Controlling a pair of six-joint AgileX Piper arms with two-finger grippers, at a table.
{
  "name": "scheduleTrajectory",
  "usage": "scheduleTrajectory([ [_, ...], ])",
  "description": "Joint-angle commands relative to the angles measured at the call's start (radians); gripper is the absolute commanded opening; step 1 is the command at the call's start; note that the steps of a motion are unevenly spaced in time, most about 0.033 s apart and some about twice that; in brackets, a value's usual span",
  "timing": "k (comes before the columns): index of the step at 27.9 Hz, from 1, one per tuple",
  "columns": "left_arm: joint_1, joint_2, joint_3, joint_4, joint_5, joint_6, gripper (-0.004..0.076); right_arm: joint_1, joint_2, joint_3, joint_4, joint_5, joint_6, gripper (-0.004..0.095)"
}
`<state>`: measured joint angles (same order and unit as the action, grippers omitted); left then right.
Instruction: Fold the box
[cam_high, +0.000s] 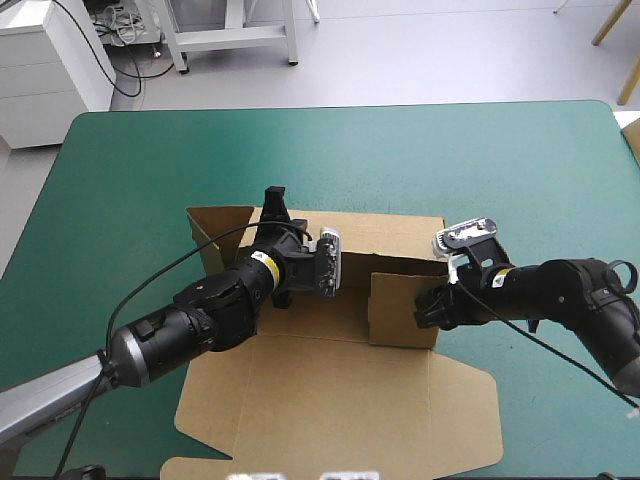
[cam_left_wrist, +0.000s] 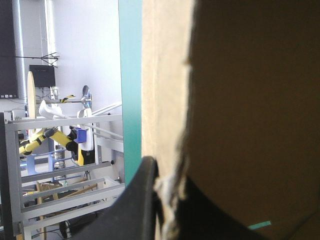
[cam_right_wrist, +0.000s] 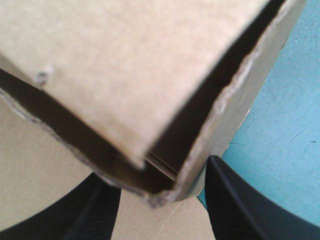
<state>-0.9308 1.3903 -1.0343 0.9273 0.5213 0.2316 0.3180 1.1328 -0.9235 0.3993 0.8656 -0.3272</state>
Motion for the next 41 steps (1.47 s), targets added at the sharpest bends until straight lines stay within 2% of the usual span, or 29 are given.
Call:
scheduleTrajectory([
  [1, -0.034, -0.011, 0.000, -0.086, -0.045, -0.003, -0.0008, 0.057, -0.022, -0.023, -0.068, -0.122, 0.097, 0.0453],
  [9, -0.038, -0.011, 0.002, -0.086, -0.038, -0.003, -0.0008, 0.207, -0.020, -0.023, -0.380, -0.226, 0.452, 0.0442],
  [13, -0.038, -0.011, 0.002, -0.086, -0.038, -0.003, -0.0008, 0.255, -0.020, -0.023, -0.558, -0.230, 0.689, 0.0442],
  [16, -0.038, -0.011, 0.002, -0.086, -0.038, -0.003, -0.0008, 0.285, -0.020, -0.023, -0.637, -0.230, 0.775, 0.0425],
  [23, -0.038, -0.011, 0.002, -0.086, -0.038, -0.003, -0.0008, 0.335, -0.020, -0.023, -0.681, -0.247, 0.819, 0.0228],
  [25, -0.038, -0.011, 0.002, -0.086, -0.038, -0.003, -0.0008, 0.335, -0.020, -0.023, -0.679, -0.250, 0.824, 0.0157],
  [28, -0.038, -0.011, 0.002, -0.086, -0.038, -0.003, -0.0008, 0.335, -0.020, -0.023, -0.677, -0.248, 0.825, 0.0000],
  [33, -0.044, -0.011, 0.002, -0.082, -0.043, -0.003, -0.0006, 0.335, -0.019, -0.023, -0.673, -0.252, 0.833, -0.0020],
  [37, -0.079, -0.015, 0.000, -0.077, -0.010, -0.003, 0.0091, 0.335, -0.016, -0.023, -0.673, -0.269, 0.836, -0.0020],
  [38, -0.097, -0.017, 0.000, -0.077, 0.010, -0.003, 0.0193, 0.335, -0.008, -0.023, -0.671, -0.273, 0.836, -0.0020],
  [39, -0.106, -0.017, 0.000, -0.077, 0.018, -0.003, 0.0235, 0.335, -0.005, -0.023, -0.671, -0.273, 0.836, -0.0020],
  [40, -0.123, -0.017, 0.000, -0.077, 0.038, -0.003, 0.0331, 0.335, 0.006, -0.023, -0.671, -0.273, 0.836, -0.0020],
  [41, -0.130, -0.019, 0.000, -0.077, 0.043, -0.003, 0.0366, 0.335, 0.009, -0.023, -0.671, -0.280, 0.836, -0.0020],
])
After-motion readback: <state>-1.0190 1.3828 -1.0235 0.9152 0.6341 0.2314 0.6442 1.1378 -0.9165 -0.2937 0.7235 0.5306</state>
